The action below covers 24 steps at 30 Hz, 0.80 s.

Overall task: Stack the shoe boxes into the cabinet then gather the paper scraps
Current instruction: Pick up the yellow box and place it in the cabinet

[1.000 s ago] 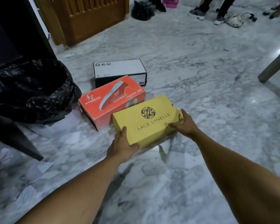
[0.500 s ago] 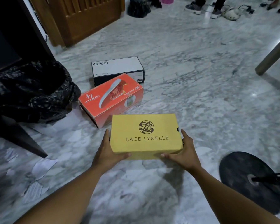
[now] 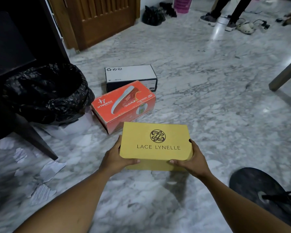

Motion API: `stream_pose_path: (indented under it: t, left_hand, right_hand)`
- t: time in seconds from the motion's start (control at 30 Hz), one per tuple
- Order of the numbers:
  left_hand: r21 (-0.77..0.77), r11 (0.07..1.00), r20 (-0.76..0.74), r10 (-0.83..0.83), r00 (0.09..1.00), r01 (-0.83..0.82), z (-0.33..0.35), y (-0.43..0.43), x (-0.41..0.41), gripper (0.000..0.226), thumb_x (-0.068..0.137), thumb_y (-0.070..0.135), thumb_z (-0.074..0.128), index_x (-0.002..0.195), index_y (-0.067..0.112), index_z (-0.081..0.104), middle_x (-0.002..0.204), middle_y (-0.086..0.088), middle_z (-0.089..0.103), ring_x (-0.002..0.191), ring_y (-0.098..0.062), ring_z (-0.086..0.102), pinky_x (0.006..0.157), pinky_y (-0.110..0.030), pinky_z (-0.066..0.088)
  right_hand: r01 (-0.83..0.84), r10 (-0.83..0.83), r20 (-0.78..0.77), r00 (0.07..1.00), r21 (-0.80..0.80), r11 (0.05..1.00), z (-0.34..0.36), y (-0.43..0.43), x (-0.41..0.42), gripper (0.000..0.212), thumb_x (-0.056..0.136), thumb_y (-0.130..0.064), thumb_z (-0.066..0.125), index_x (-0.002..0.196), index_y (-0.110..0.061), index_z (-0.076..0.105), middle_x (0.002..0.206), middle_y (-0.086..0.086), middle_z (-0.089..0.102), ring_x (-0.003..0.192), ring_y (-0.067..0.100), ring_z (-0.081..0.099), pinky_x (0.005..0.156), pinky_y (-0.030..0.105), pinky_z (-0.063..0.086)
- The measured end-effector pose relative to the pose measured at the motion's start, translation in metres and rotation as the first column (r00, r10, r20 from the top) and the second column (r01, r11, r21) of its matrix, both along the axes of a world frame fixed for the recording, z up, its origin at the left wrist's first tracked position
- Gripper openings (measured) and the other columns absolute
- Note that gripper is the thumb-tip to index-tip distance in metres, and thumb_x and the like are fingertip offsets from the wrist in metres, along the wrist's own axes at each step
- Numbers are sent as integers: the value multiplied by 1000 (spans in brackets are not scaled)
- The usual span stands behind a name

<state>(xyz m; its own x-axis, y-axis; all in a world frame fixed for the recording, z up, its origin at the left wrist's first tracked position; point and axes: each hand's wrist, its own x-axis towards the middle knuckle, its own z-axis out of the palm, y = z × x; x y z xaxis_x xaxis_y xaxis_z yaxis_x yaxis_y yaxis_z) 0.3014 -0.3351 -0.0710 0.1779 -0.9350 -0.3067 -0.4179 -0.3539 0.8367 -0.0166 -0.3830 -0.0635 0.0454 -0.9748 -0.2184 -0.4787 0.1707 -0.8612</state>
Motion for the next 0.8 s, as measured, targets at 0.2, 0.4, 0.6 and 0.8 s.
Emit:
stream_pose_path:
  t: [0.2, 0.4, 0.6, 0.8]
  left_hand:
    - [-158, 987, 54, 8, 999, 0, 52, 14, 5, 118, 41, 61, 93, 141, 60, 30, 119, 25, 62, 110, -5, 58, 86, -32, 52]
    - [-378, 924, 82, 96, 992, -59, 143, 21, 30, 127, 30, 70, 92, 142, 51, 34, 125, 18, 61, 114, -7, 60, 94, -40, 54]
    - [-562, 818, 98, 210, 973, -120, 259, 64, 55, 133, 33, 58, 96, 149, 43, 33, 120, 10, 55, 114, -12, 55, 96, -33, 48]
    - [-695, 716, 200, 280, 939, -66, 372, 131, 75, 143, 31, 75, 86, 153, 43, 19, 131, 6, 46, 124, -16, 48, 103, -41, 45]
  right_hand:
    - [8, -3, 76, 997, -74, 997, 47, 6, 6, 125, 40, -32, 102, 146, -29, 36, 120, -29, 54, 111, -6, 56, 79, 11, 46]
    - [-12, 39, 97, 994, -267, 964, 144, 11, 35, 124, 42, -39, 100, 147, -30, 36, 129, -15, 55, 117, 10, 54, 89, 20, 47]
    - [-55, 129, 126, 984, -476, 878, 259, 38, 66, 126, 41, -41, 100, 148, -29, 35, 129, -16, 56, 119, 10, 54, 95, 31, 50]
    - [-43, 199, 180, 963, -628, 777, 352, 95, 89, 124, 46, -23, 100, 149, -23, 31, 122, -18, 53, 119, 12, 51, 88, 14, 50]
